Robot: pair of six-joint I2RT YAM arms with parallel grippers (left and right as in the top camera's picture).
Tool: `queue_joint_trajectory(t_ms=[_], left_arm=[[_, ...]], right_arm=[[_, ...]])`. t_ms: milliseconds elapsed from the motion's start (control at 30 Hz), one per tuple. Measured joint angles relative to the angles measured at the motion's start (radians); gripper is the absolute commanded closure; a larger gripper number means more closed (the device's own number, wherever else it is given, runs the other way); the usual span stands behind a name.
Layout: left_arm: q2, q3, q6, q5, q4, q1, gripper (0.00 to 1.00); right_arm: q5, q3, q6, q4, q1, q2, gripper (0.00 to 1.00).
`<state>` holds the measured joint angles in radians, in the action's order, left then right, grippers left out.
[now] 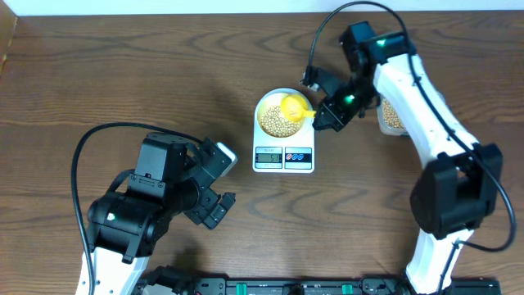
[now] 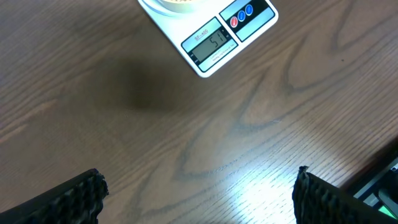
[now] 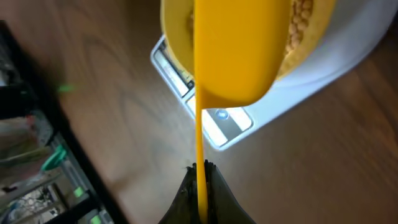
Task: Scoop item into bowl and weigh 50g on scale
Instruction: 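Move the scoop back to the soybean tub and dip it, then carry the scoop over the yellow bowl and tilt it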
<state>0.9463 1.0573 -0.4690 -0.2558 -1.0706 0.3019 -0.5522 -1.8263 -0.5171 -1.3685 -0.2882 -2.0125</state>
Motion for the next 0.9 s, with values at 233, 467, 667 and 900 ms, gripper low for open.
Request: queue_joint_trajectory(t_ms=[233,467,667,900], left_arm=[[0.0,0.0,0.0,0.0,0.0,0.0,0.02],[0.0,0.0,0.0,0.0,0.0,0.0,0.02],[0.0,0.0,0.0,0.0,0.0,0.0,0.02],[0.0,0.0,0.0,0.0,0.0,0.0,0.02]], right_arm=[[-0.037,-0.009,0.003,-0.139,0.143,0.144,0.99],[-0.011,-0.012,0.003,-0.227,0.361,0.167,0.99],[0.179,-0.012,0.003,-0.174,0.498,0.167,0.99],[0.45,-0.012,0.038,-0.042,0.471,0.167,0.99]])
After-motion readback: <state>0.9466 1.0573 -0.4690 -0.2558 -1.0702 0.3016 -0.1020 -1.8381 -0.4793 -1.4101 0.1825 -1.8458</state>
